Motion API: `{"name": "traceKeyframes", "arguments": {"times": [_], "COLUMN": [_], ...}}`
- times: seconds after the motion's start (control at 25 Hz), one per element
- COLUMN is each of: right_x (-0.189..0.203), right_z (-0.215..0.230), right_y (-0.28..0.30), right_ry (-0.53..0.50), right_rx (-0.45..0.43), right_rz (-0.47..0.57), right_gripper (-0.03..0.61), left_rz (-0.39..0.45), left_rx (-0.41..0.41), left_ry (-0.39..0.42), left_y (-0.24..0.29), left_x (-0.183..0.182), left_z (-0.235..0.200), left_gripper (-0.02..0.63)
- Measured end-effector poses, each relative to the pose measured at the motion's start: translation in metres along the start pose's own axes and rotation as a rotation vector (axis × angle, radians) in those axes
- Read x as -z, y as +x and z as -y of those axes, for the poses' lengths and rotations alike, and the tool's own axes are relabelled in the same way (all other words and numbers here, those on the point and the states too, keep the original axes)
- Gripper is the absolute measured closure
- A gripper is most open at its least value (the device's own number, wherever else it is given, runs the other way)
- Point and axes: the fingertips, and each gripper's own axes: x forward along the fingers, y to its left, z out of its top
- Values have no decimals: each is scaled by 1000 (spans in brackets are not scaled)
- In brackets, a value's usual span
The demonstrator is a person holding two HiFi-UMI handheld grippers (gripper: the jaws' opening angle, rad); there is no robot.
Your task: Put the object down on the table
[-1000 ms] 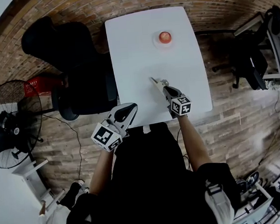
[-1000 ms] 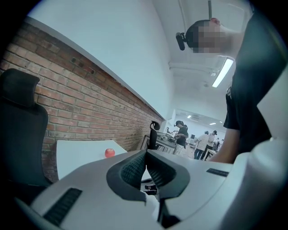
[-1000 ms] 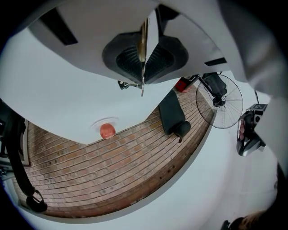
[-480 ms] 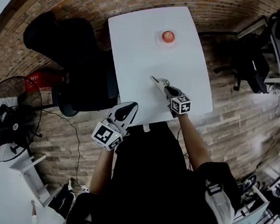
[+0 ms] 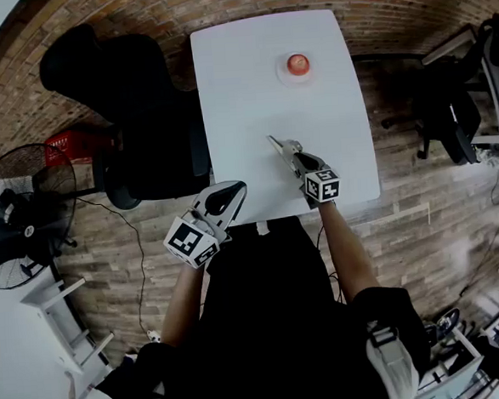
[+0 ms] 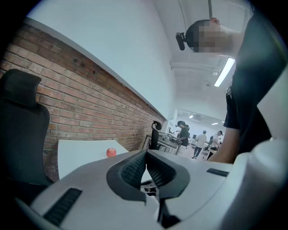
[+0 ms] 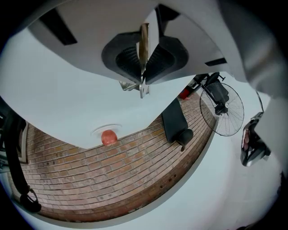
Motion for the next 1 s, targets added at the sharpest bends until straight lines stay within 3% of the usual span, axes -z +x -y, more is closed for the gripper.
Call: {"name": "traceKeyframes", "arguments": {"times": [0.56,1.0], "right_x": [0,6], "right_z": [4,8], "right_y": [4,3], "right_ry": [-18,7], "right_rx": [18,28], "right_rz": [-18,-24], "right_gripper": [535,476], "left_rz": [-1,-2], "left_rx": [5,4], "left_ry": [5,9], "left_y": [1,2], "left_x": [1,0], "left_z": [0,0], "left_gripper": [592,592]}}
